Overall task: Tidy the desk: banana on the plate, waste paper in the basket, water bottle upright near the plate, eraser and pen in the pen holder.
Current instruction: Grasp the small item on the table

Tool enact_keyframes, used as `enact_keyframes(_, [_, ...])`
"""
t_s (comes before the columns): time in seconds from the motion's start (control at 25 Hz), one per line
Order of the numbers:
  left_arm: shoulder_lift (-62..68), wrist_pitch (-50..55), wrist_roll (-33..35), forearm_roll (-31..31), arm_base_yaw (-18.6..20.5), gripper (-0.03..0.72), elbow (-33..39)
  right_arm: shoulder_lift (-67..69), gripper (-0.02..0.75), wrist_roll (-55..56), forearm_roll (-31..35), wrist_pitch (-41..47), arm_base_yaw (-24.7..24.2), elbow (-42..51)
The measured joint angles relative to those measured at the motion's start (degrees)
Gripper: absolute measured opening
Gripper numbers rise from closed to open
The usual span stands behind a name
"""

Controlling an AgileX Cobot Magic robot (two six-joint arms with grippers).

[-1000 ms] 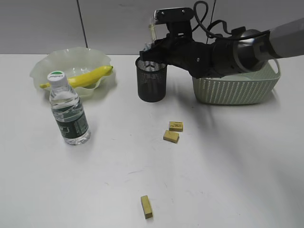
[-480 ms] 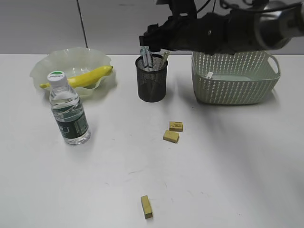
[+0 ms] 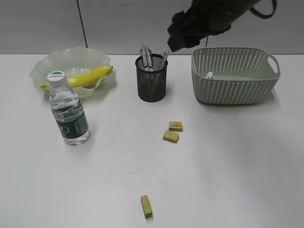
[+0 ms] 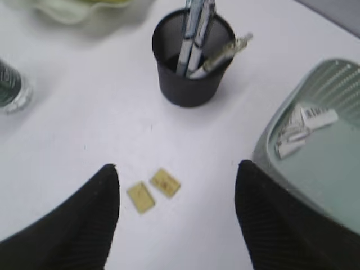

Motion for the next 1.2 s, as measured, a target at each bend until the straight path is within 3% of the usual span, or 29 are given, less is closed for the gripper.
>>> enact_keyframes(0.24, [0.00, 0.00, 0.00, 0.00, 0.00, 0.241, 0.00, -11.89, 0.508, 0.04, -0.56, 12.06, 0.00, 6.15])
enact_keyframes(0.76, [0.00, 0.00, 0.00, 0.00, 0.00, 0.241, 0.00, -50.04, 0.508, 3.24, -0.51, 14.86, 0.00, 38.74])
enact_keyframes(1.2, [0.00, 0.00, 0.00, 0.00, 0.00, 0.241, 0.00, -80.43, 0.508, 3.48, -0.45, 21.19, 0.00, 52.65])
